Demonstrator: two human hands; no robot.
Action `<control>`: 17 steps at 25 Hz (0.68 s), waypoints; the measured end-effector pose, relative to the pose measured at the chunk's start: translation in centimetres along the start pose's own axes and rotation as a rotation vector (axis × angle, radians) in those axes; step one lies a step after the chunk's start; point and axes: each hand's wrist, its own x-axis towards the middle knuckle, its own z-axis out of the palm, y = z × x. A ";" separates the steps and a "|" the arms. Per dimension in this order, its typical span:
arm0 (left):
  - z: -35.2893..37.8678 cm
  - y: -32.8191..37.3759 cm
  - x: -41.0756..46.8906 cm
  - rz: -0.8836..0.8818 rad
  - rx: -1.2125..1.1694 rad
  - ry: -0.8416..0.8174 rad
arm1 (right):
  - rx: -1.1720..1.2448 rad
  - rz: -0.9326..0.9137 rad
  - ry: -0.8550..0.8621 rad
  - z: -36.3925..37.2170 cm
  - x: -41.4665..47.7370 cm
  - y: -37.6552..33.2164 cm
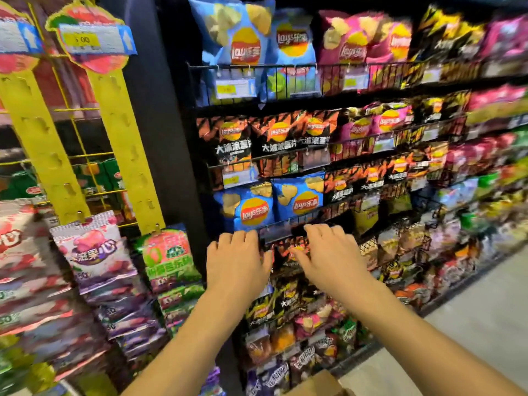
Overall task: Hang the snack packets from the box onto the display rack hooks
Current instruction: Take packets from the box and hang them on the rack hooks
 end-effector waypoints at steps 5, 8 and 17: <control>2.9 6.2 1.7 -0.011 0.009 -0.089 | -0.001 0.016 -0.061 1.8 0.7 6.5; 4.6 7.8 2.7 -0.018 0.011 -0.130 | 0.007 0.019 -0.084 3.6 1.6 8.5; 10.9 8.0 9.2 -0.026 -0.015 -0.180 | -0.009 0.022 -0.175 9.0 6.9 10.1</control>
